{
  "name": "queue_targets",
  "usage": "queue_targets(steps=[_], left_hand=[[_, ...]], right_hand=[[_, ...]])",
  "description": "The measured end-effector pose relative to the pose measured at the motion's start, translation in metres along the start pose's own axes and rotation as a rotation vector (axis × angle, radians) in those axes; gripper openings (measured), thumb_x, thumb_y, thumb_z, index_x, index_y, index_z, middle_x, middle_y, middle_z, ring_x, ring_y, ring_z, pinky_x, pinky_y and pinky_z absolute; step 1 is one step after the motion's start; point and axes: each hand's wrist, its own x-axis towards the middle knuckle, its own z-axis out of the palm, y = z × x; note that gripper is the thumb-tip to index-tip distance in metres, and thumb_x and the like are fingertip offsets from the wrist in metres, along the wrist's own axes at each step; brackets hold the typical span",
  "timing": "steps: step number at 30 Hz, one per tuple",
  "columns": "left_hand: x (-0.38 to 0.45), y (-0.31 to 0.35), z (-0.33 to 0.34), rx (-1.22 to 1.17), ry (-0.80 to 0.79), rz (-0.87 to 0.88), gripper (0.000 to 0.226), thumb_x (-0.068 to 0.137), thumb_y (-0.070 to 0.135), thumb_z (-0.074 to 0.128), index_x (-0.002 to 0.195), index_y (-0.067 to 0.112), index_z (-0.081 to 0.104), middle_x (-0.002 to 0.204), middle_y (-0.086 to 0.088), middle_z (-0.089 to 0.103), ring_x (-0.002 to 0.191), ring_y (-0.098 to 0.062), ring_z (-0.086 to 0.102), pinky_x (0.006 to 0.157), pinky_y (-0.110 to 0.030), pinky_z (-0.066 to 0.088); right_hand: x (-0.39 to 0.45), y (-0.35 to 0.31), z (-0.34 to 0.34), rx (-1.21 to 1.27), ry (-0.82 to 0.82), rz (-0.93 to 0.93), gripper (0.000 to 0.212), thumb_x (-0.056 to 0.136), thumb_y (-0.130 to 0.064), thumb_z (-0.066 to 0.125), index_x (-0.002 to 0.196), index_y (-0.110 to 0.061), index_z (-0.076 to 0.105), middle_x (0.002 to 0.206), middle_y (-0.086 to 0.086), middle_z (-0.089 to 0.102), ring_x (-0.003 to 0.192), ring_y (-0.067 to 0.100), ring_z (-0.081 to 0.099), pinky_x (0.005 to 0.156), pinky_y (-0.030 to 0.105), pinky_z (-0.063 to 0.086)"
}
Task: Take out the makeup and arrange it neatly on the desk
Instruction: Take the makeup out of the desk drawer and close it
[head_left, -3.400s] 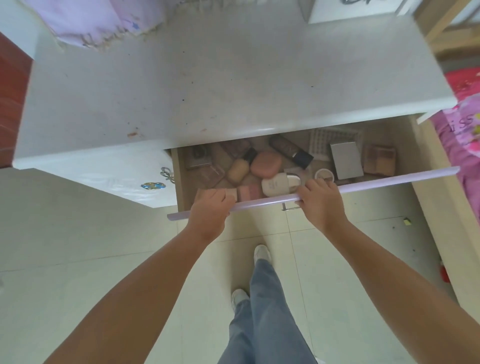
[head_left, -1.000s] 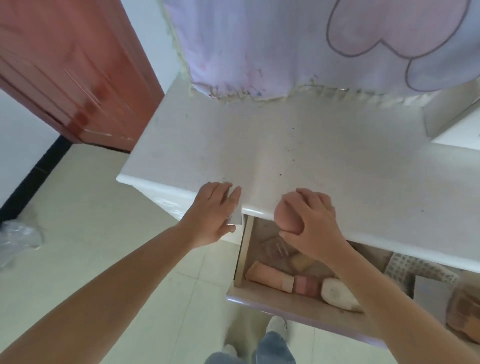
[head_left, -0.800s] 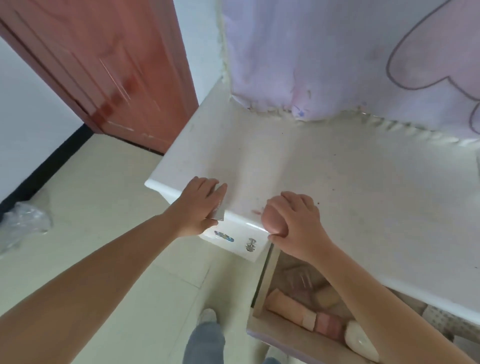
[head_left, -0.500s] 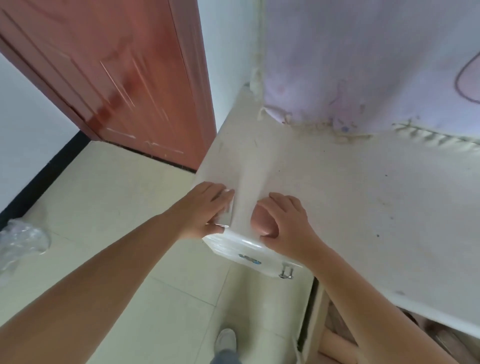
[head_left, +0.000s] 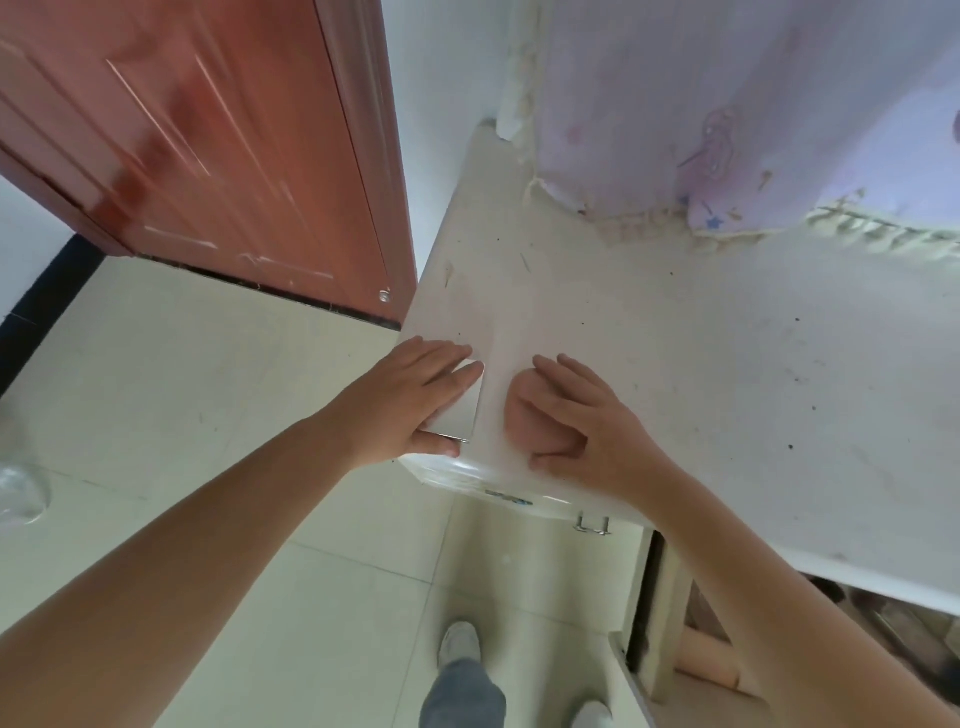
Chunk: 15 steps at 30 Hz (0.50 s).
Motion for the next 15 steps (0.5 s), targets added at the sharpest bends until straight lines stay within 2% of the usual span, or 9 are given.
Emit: queue_targets(steps=[2,4,7,9,11,13,15], left_hand=[[0.001,0.002,-0.001,0.021,-0.014,0.001,0.073,0.071,0.060,0.037,0.125,0.010,0.039,0.121,-0.017,0.060,0.116,-0.023,0.037,0.102,-0.038,0.034],[0.002,0.006,-0.004,0.070,-0.017,0.017,0.075,0.071,0.060,0.036,0.126,0.009,0.039,0.123,-0.017,0.060,0.119,-0.024,0.035,0.096,-0.043,0.044],[0.001,0.022,-0.009,0.108,-0.034,-0.005,0.080,0.074,0.064,0.034,0.128,0.004,0.037,0.129,-0.020,0.056,0.124,-0.028,0.031,0.103,-0.044,0.032],[0.001,0.048,-0.011,0.088,0.020,-0.029,0.073,0.087,0.062,0.030,0.126,0.002,0.040,0.127,-0.020,0.056,0.124,-0.028,0.034,0.106,-0.041,0.030],[0.002,0.088,-0.002,0.071,0.116,0.000,0.058,0.096,0.048,0.029,0.121,0.000,0.049,0.121,-0.020,0.061,0.120,-0.028,0.040,0.106,-0.036,0.028],[0.004,0.141,0.018,0.011,0.178,0.042,0.043,0.097,0.035,0.032,0.116,0.002,0.051,0.114,-0.019,0.064,0.117,-0.027,0.044,0.104,-0.035,0.033],[0.011,0.200,0.043,-0.087,0.177,0.077,0.031,0.095,0.027,0.034,0.112,0.005,0.048,0.109,-0.016,0.067,0.113,-0.024,0.045,0.099,-0.033,0.036]], right_hand=[[-0.005,0.001,0.003,0.003,0.023,-0.040,0.076,0.066,-0.027,0.067,0.136,-0.014,0.040,0.139,-0.013,0.013,0.132,0.012,0.010,0.107,0.024,0.012],[-0.010,0.002,0.006,-0.003,0.030,-0.040,0.082,0.067,-0.028,0.073,0.138,-0.014,0.035,0.141,-0.011,0.010,0.134,0.012,0.006,0.108,0.026,0.010],[-0.026,0.008,0.003,0.044,0.034,0.035,0.088,0.071,-0.028,0.076,0.142,-0.015,0.025,0.149,-0.006,0.007,0.138,0.012,0.004,0.108,0.018,0.005],[-0.049,0.013,0.001,0.077,0.172,0.060,0.077,0.074,-0.038,0.066,0.139,-0.010,0.034,0.148,0.001,0.022,0.134,0.009,0.017,0.107,0.018,0.015],[-0.083,0.026,0.004,0.036,0.328,0.072,0.062,0.077,-0.038,0.054,0.127,-0.002,0.050,0.137,0.016,0.044,0.125,0.012,0.034,0.101,0.028,0.032],[-0.128,0.049,0.011,-0.026,0.418,0.086,0.048,0.079,-0.031,0.050,0.118,-0.003,0.054,0.124,0.023,0.055,0.116,0.019,0.039,0.099,0.024,0.034],[-0.177,0.072,0.013,-0.077,0.451,0.102,0.038,0.082,-0.025,0.048,0.115,-0.008,0.050,0.118,0.023,0.058,0.114,0.022,0.042,0.100,0.025,0.034]])
